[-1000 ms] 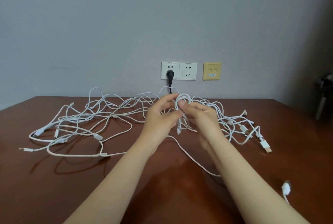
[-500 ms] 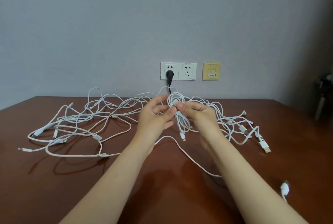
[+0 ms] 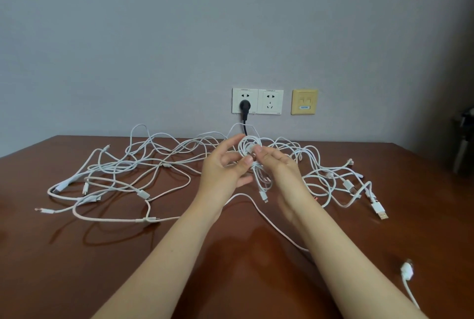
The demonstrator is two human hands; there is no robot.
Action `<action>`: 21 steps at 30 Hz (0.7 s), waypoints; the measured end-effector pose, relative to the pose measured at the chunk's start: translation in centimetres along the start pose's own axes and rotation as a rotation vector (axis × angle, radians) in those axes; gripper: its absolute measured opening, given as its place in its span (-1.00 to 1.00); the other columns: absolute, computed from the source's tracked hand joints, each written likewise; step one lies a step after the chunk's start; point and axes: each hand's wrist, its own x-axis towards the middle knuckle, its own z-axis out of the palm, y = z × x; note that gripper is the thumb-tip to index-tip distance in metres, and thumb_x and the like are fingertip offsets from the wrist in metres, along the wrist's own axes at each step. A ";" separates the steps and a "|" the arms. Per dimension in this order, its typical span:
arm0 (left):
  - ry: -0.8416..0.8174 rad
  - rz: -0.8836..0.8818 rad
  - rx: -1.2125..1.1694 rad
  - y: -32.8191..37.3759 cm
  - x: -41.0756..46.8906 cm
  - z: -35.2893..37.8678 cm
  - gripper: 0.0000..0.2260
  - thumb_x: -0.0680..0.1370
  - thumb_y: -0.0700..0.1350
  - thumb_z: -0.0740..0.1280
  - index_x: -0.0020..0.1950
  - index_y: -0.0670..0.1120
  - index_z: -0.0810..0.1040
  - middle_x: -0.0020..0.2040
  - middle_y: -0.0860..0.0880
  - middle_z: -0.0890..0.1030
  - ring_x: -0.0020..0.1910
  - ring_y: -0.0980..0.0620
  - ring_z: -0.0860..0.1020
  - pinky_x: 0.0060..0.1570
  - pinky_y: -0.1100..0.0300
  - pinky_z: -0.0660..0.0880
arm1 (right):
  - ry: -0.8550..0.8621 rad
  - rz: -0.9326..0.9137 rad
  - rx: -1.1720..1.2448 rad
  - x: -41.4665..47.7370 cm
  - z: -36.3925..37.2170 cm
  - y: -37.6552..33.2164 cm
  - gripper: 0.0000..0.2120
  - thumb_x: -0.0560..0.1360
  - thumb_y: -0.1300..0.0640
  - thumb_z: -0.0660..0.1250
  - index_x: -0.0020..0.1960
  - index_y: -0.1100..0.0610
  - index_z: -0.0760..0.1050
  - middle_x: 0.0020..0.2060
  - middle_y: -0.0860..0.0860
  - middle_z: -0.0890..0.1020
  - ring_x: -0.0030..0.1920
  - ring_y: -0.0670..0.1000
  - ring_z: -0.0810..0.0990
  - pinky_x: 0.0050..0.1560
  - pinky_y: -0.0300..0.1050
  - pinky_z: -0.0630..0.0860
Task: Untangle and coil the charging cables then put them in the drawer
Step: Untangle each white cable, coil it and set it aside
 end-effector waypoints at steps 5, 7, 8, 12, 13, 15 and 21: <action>0.124 -0.024 -0.117 0.6 0.1 -0.5 -0.72 0.54 -0.34 0.26 0.21 -0.08 0.44 -0.12 -0.08 0.60 -0.20 0.06 0.61 -0.25 0.24 0.61 | -0.064 0.074 -0.075 -0.3 0.6 0.4 -0.86 0.51 0.25 0.28 0.04 0.10 0.52 -0.17 0.06 0.58 -0.25 -0.04 0.56 -0.29 -0.23 0.49; 0.191 -0.031 -0.147 0.8 0.3 -1.2 -0.71 0.55 -0.33 0.25 0.27 -0.17 0.42 -0.10 -0.11 0.59 -0.19 0.02 0.60 -0.26 0.25 0.61 | -0.064 0.057 -0.109 -0.5 0.8 0.5 -0.84 0.51 0.30 0.27 0.03 0.10 0.50 -0.18 0.09 0.57 -0.31 -0.07 0.58 -0.31 -0.24 0.54; 0.221 -0.038 -0.149 0.9 0.4 -1.5 -0.70 0.55 -0.33 0.26 0.28 -0.20 0.41 -0.10 -0.11 0.59 -0.19 0.02 0.59 -0.25 0.25 0.61 | -0.053 0.045 -0.103 -0.6 0.9 0.5 -0.85 0.51 0.32 0.27 0.00 0.11 0.49 -0.21 0.10 0.57 -0.36 -0.08 0.58 -0.34 -0.25 0.55; 0.242 -0.051 -0.100 1.6 0.8 -2.7 -0.69 0.54 -0.33 0.28 0.28 -0.19 0.42 -0.09 -0.13 0.57 -0.20 0.00 0.60 -0.21 0.21 0.60 | -0.006 -0.011 -0.027 -0.4 1.4 1.1 -0.87 0.49 0.39 0.27 -0.10 0.17 0.47 -0.36 0.10 0.57 -0.47 -0.07 0.57 -0.40 -0.26 0.56; 0.229 -0.052 -0.062 2.0 0.8 -3.1 -0.70 0.53 -0.33 0.29 0.26 -0.18 0.42 -0.08 -0.13 0.57 -0.22 0.01 0.60 -0.22 0.22 0.60 | 0.004 -0.017 -0.022 -0.2 1.6 1.3 -0.87 0.49 0.39 0.28 -0.10 0.18 0.47 -0.39 0.07 0.59 -0.47 -0.06 0.58 -0.40 -0.26 0.55; 0.209 -0.061 0.001 2.8 0.9 -4.3 -0.73 0.53 -0.33 0.29 0.21 -0.14 0.42 -0.11 -0.10 0.57 -0.24 0.03 0.59 -0.30 0.27 0.60 | 0.020 -0.017 -0.026 0.0 2.4 1.6 -0.89 0.49 0.38 0.29 -0.10 0.20 0.47 -0.40 0.07 0.59 -0.47 -0.06 0.60 -0.41 -0.27 0.55; 0.284 -0.083 0.153 4.7 0.7 -9.1 -0.71 0.55 -0.30 0.27 0.24 -0.08 0.35 -0.13 -0.03 0.53 -0.25 0.04 0.57 -0.19 0.15 0.54 | -0.006 0.014 -0.053 0.5 7.3 2.2 -0.92 0.49 0.37 0.30 -0.11 0.22 0.47 -0.37 0.10 0.54 -0.51 -0.10 0.58 -0.43 -0.30 0.55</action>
